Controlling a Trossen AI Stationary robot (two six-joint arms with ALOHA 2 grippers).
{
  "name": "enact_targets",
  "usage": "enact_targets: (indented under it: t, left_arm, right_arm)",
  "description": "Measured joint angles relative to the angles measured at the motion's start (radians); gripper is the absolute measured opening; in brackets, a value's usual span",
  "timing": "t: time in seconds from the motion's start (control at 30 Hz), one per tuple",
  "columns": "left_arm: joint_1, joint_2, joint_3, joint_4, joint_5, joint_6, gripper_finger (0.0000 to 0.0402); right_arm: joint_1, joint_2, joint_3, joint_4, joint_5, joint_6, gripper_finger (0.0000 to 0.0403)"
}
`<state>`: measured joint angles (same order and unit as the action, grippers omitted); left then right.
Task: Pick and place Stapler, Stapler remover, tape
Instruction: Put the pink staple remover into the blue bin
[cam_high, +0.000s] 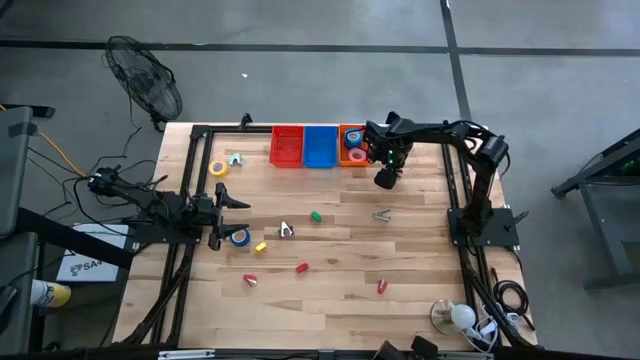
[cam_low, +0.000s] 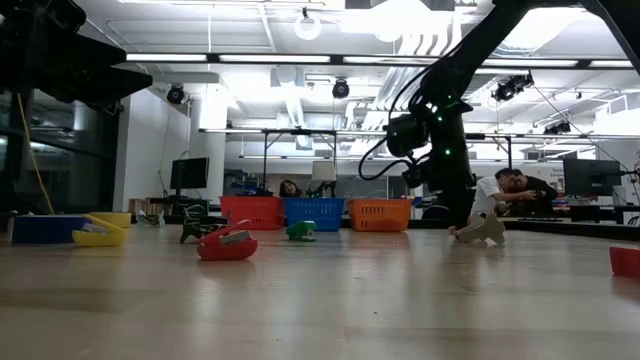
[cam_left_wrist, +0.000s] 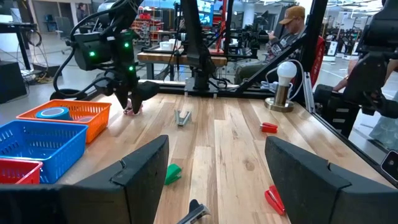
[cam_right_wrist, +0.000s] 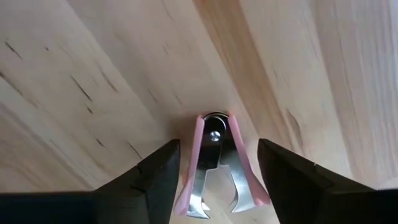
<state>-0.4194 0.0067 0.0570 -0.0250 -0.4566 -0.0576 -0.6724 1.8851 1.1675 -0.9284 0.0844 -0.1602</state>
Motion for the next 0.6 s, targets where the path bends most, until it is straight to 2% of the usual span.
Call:
enact_targets:
  t: [0.6]
  left_arm:
    - [0.000, 0.000, 0.000, 0.000, 0.000, 0.000, 0.0262]
  right_arm:
    - [0.000, 0.000, 0.000, -0.008, -0.001, -0.003, 0.0097]
